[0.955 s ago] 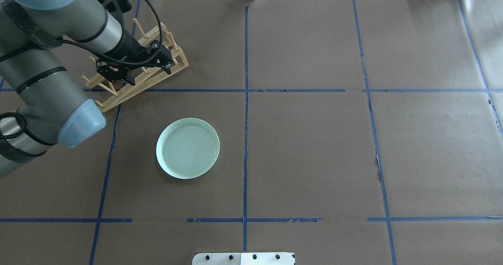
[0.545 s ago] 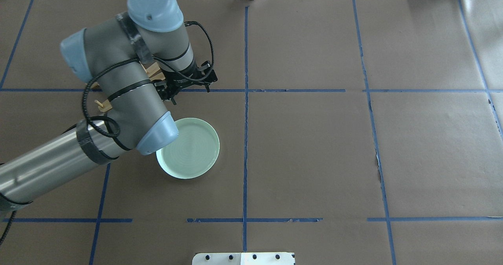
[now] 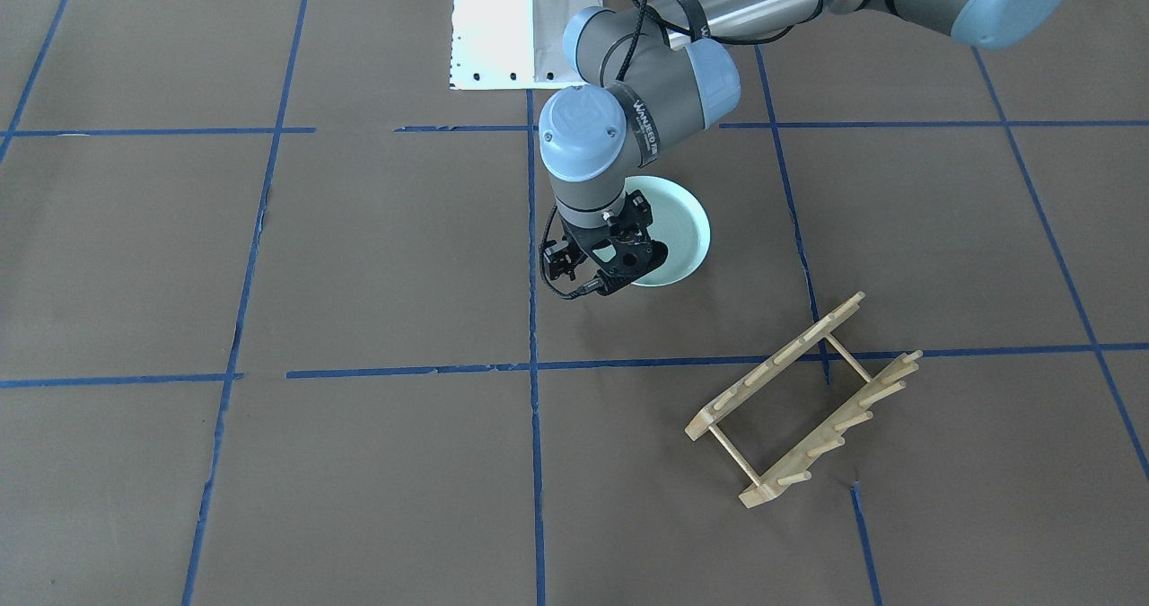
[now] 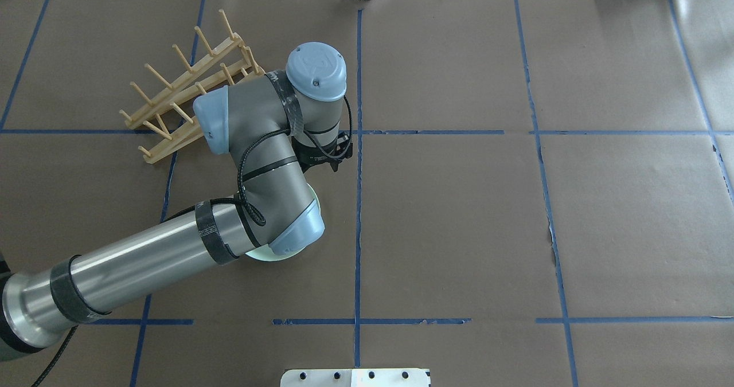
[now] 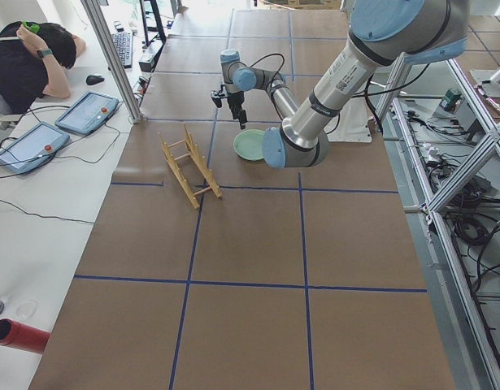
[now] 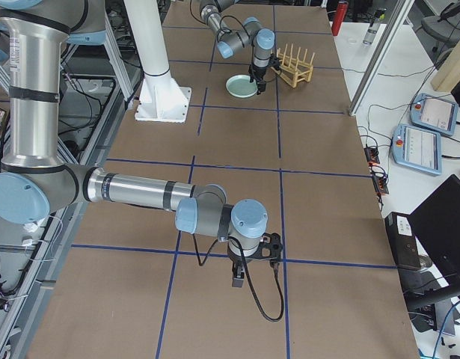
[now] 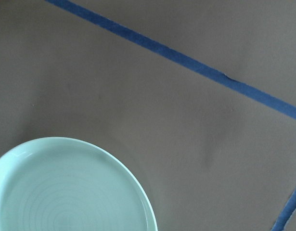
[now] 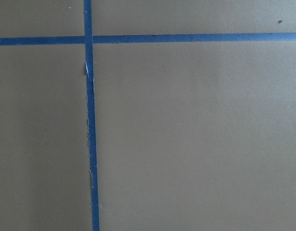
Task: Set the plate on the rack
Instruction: 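Move the left gripper past the rack down toward the pale green plate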
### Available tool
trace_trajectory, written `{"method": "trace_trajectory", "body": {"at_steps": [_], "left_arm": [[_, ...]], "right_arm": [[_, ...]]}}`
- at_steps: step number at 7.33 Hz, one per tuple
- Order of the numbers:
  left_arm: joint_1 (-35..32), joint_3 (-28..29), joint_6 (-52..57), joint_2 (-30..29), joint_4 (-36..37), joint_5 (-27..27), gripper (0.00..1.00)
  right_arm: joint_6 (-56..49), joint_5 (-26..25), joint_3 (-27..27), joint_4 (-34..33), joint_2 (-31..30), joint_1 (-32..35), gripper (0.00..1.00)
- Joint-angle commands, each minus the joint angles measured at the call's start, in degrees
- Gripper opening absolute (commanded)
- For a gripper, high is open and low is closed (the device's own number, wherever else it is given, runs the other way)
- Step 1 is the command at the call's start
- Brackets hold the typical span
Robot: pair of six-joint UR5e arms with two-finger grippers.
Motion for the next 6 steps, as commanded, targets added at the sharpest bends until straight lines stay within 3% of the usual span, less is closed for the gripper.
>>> {"method": "trace_trajectory", "body": {"at_steps": [1, 2, 3, 6], "left_arm": [[1.9, 1.3, -0.1, 0.1, -1.5, 0.9, 0.60], [2.1, 1.4, 0.0, 0.2, -1.7, 0.9, 0.43], [2.1, 1.4, 0.2, 0.2, -1.7, 0.9, 0.35], [2.1, 1.3, 0.8, 1.2, -1.8, 0.9, 0.34]], "right_arm": [[0.0, 0.0, 0.0, 0.0, 0.0, 0.0, 1.00], [0.0, 0.0, 0.0, 0.0, 0.0, 0.0, 1.00], [0.0, 0.0, -0.1, 0.0, 0.0, 0.0, 1.00], [0.0, 0.0, 0.0, 0.0, 0.0, 0.0, 1.00]]}}
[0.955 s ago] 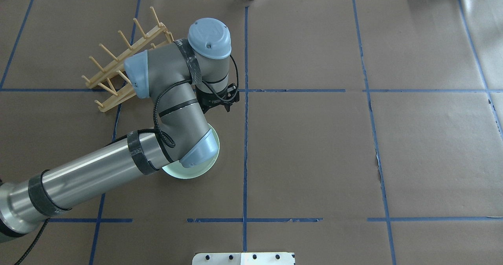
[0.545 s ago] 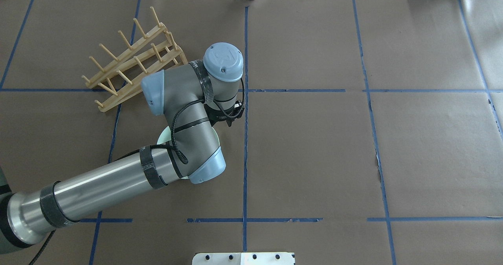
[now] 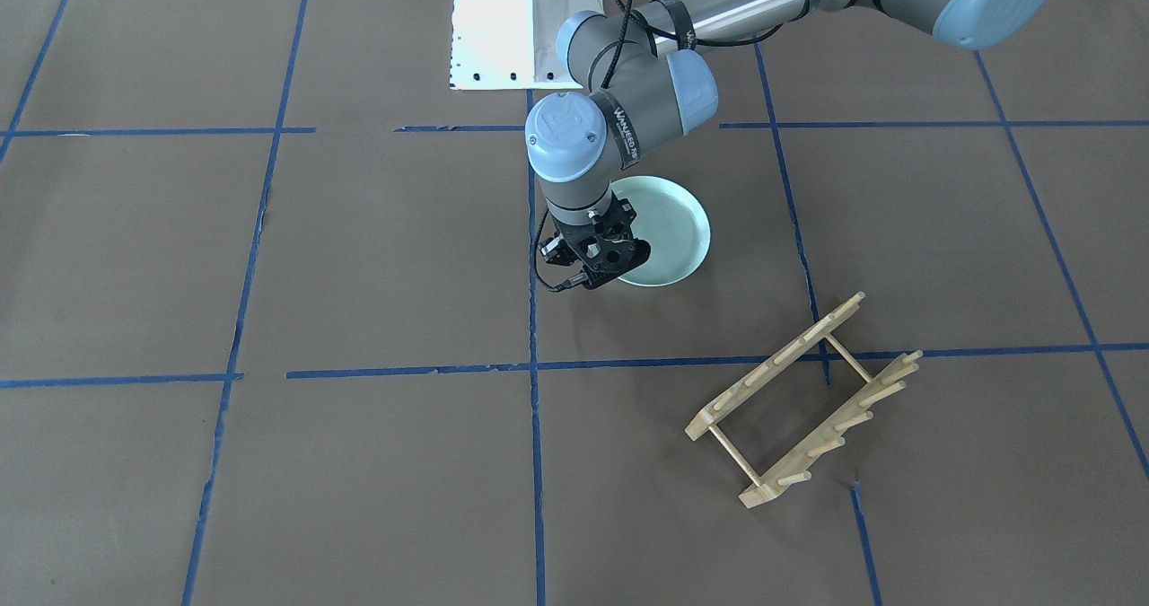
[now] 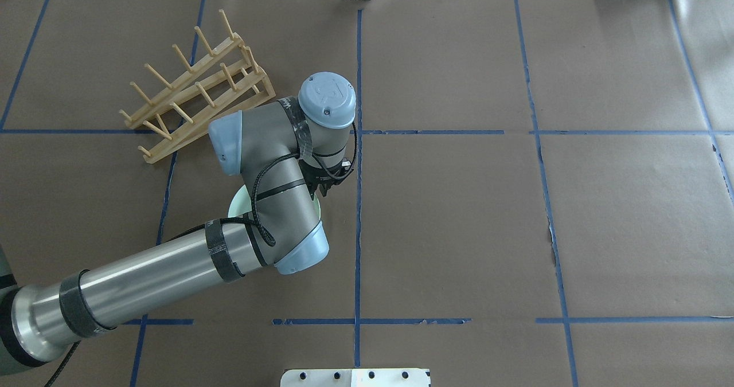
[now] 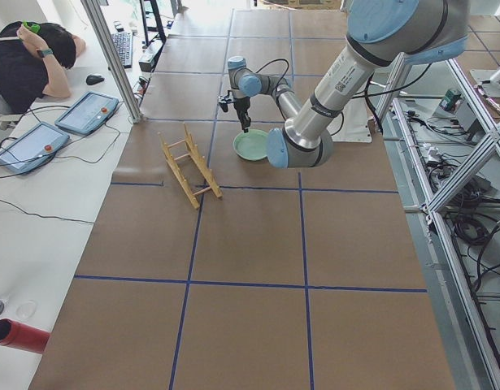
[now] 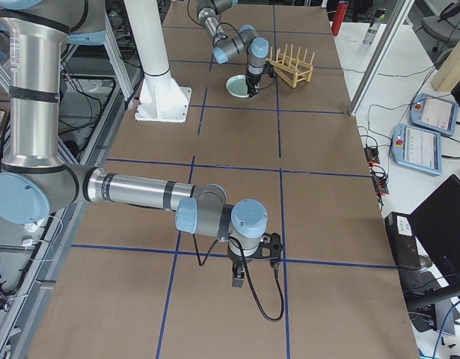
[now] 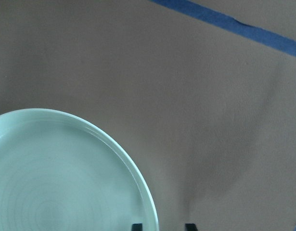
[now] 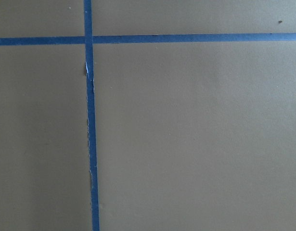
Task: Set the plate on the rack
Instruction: 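Move the left gripper past the rack down toward the pale green plate, then grasp the plate's rim with the left gripper and lift it upright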
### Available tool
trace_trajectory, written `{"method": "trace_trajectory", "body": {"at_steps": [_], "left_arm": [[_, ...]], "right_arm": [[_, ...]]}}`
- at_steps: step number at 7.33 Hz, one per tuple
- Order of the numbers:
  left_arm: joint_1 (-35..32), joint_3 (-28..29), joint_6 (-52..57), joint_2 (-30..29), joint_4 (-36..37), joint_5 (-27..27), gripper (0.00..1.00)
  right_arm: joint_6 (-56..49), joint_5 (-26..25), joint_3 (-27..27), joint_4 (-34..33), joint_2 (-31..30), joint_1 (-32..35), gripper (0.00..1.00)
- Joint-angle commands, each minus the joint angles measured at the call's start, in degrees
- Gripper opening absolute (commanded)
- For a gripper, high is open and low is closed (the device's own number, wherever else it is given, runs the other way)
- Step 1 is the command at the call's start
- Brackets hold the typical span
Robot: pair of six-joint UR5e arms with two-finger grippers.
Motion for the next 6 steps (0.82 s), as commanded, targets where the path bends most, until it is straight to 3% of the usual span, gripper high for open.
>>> {"method": "trace_trajectory", "body": {"at_steps": [1, 2, 3, 4, 6], "left_arm": [[-0.1, 0.0, 0.3, 0.8, -0.1, 0.0, 0.34], [-0.1, -0.1, 0.4, 0.9, -0.1, 0.0, 0.34], [-0.1, 0.0, 0.4, 0.9, -0.1, 0.0, 0.20], [-0.1, -0.1, 0.3, 1.0, -0.1, 0.0, 0.00], [-0.9, -0.6, 0.5, 1.2, -2.0, -0.2, 0.00]], "right_arm": [[0.0, 0.0, 0.0, 0.0, 0.0, 0.1, 1.00], [0.0, 0.0, 0.0, 0.0, 0.0, 0.0, 1.00], [0.0, 0.0, 0.0, 0.0, 0.0, 0.1, 1.00], [0.0, 0.0, 0.0, 0.0, 0.0, 0.1, 1.00], [0.0, 0.0, 0.0, 0.0, 0.0, 0.1, 1.00]]}}
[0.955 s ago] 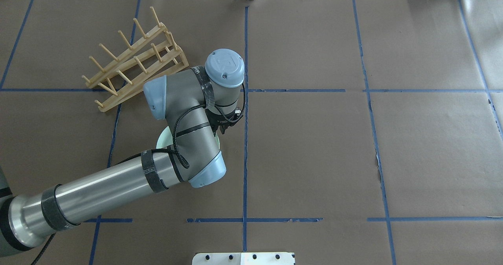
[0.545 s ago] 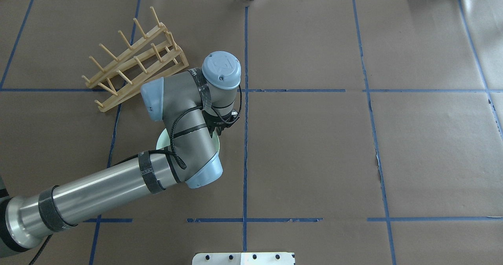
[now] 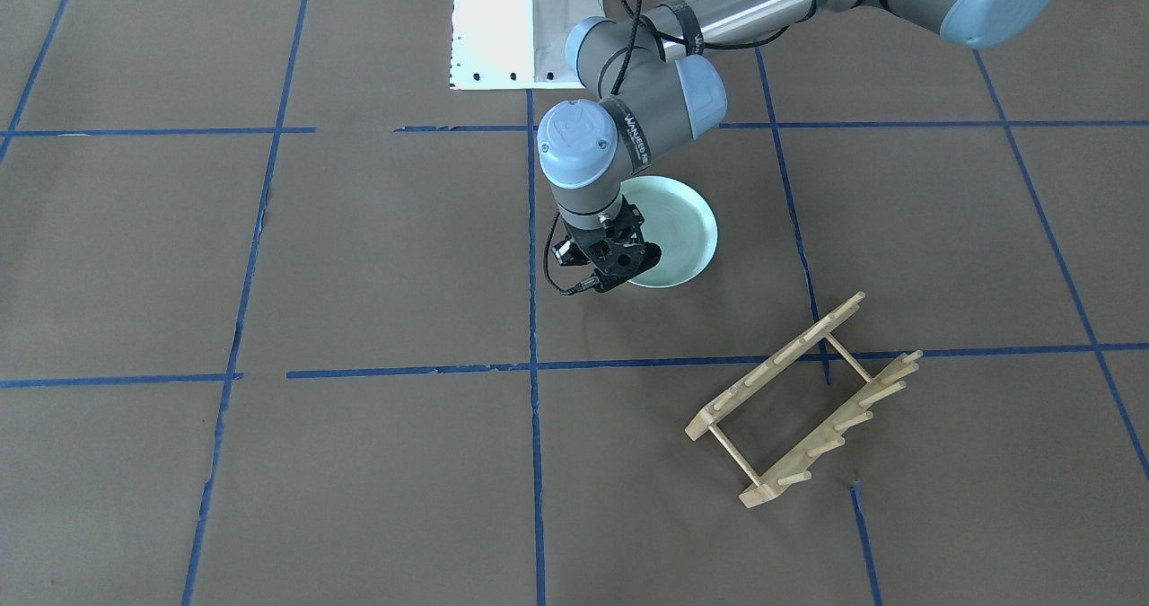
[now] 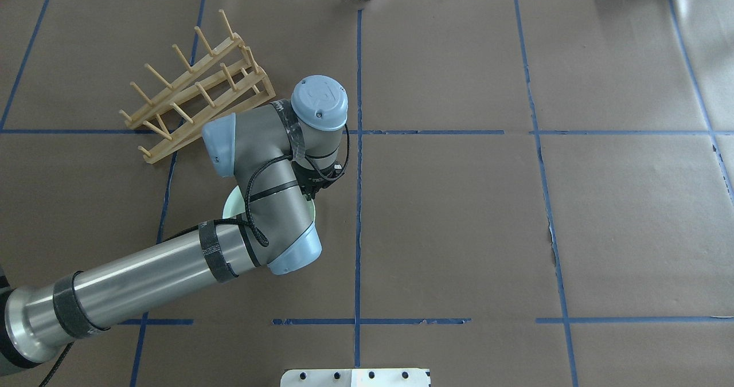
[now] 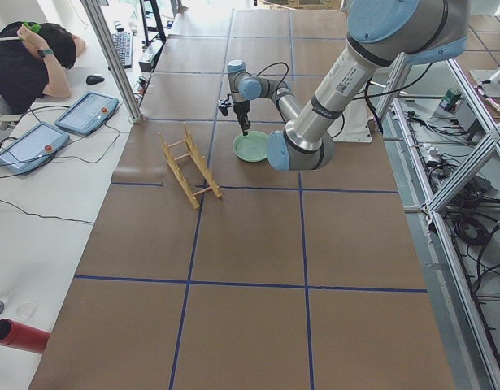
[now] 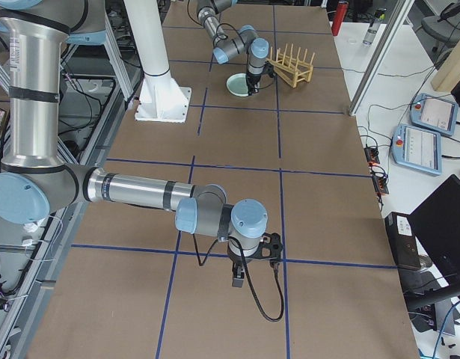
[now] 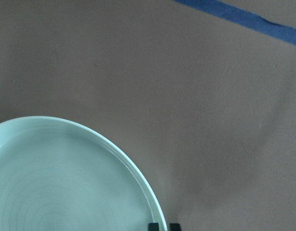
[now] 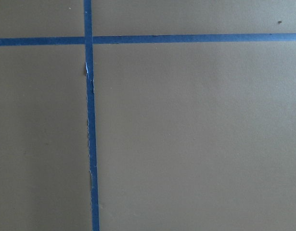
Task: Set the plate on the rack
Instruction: 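Grasp the plate's rim with the left gripper and lift it upright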
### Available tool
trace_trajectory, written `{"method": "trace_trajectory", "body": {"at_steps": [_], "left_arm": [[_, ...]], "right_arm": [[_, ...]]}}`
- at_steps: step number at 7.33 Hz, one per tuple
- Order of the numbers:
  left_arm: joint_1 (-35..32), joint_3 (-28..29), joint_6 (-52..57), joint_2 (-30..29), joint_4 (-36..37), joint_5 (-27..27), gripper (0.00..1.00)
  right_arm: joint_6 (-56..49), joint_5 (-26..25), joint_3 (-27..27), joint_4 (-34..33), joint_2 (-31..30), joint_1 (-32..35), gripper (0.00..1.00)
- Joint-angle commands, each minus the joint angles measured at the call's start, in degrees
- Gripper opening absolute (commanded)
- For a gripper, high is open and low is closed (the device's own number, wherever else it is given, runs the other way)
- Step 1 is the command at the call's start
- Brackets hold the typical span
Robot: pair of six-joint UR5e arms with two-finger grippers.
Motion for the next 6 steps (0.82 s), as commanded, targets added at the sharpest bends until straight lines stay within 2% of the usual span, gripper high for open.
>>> {"method": "trace_trajectory", "body": {"at_steps": [1, 2, 3, 4, 5, 6], "left_arm": [[-1.8, -1.6, 0.1, 0.1, -3.1, -0.7, 0.00], [-4.0, -5.8, 0.4, 0.1, -4.1, -1.0, 0.00], [-7.0, -10.7, 0.5, 0.2, -7.5, -5.5, 0.00], [-10.8, -14.7, 0.1, 0.9, -14.7, -10.9, 0.00], [-14.8, -17.0, -0.4, 1.0, -17.0, -15.7, 0.00], [-19.8, -19.0, -1.4, 1.2, -24.2, -16.8, 0.00]], "right_arm": [[0.0, 0.0, 0.0, 0.0, 0.0, -0.1, 1.00], [0.0, 0.0, 0.0, 0.0, 0.0, 0.0, 1.00], [0.0, 0.0, 0.0, 0.0, 0.0, 0.0, 1.00], [0.0, 0.0, 0.0, 0.0, 0.0, 0.0, 1.00], [0.0, 0.0, 0.0, 0.0, 0.0, 0.0, 1.00], [0.0, 0.0, 0.0, 0.0, 0.0, -0.1, 1.00]]}}
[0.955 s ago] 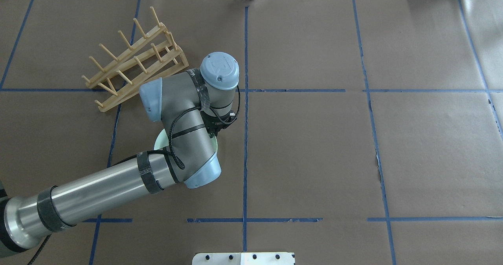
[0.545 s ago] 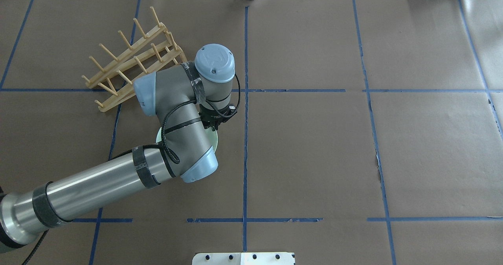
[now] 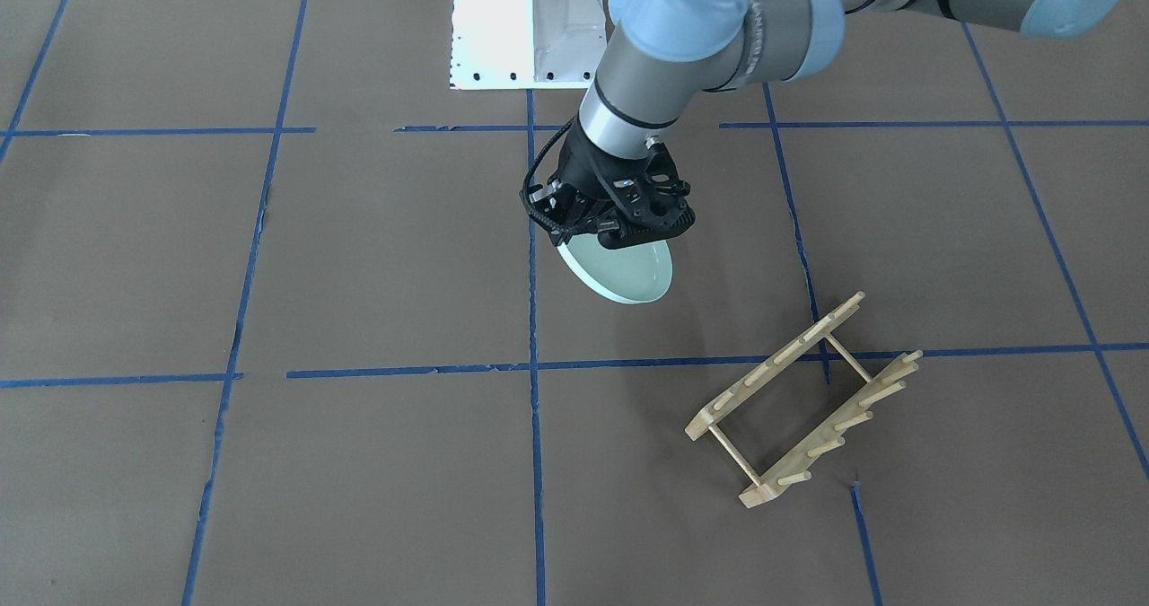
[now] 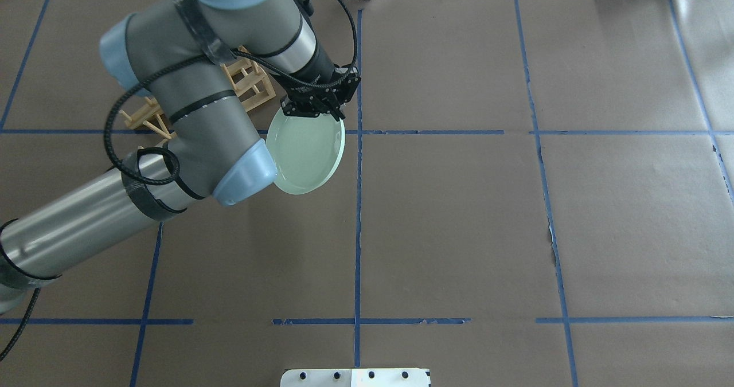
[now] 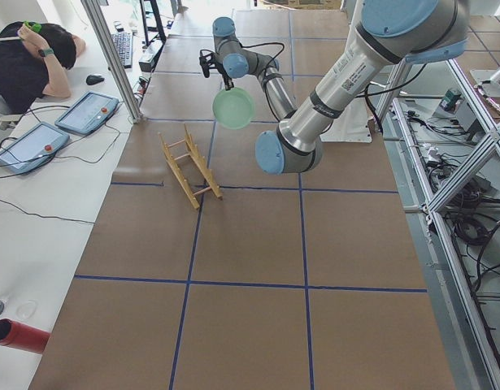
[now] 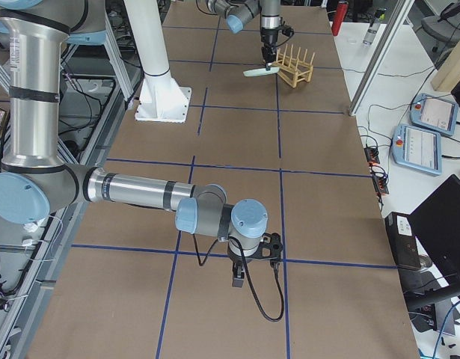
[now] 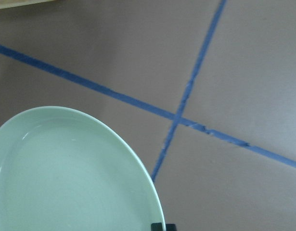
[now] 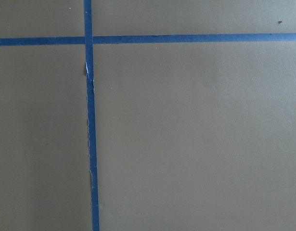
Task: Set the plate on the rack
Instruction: 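Grasp the plate's rim with the left gripper and lift it upright, then carry the upright plate with the left gripper over the wooden rack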
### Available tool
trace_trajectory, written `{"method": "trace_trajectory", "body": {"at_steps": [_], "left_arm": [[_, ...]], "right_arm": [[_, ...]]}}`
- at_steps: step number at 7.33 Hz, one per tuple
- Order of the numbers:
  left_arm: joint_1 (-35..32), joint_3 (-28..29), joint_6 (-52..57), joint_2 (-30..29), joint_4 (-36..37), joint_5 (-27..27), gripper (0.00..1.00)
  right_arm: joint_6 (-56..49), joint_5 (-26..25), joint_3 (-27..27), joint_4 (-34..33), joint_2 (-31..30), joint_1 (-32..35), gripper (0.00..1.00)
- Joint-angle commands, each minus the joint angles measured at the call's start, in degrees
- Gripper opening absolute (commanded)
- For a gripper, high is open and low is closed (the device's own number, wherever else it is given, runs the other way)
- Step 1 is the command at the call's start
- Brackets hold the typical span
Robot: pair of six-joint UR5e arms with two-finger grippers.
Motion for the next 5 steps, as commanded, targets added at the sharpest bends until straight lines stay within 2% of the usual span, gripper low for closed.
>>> {"method": "trace_trajectory", "body": {"at_steps": [1, 2, 3, 5], "left_arm": [[-10.3, -2.8, -5.7, 3.4, -19.0, -6.1, 0.00], [-14.0, -2.4, -9.1, 6.5, -30.0, -7.0, 0.00], [-17.3, -0.9, -12.9, 8.4, -37.9, -7.0, 0.00], [-19.2, 7.3, -20.3, 9.1, -51.7, -6.1, 0.00]], "right_arm": [[0.0, 0.0, -0.1, 0.0, 0.0, -0.1, 1.00], [0.0, 0.0, -0.1, 0.0, 0.0, 0.0, 1.00], [0.0, 0.0, -0.1, 0.0, 0.0, 0.0, 1.00], [0.0, 0.0, -0.1, -0.1, 0.0, -0.1, 1.00]]}}
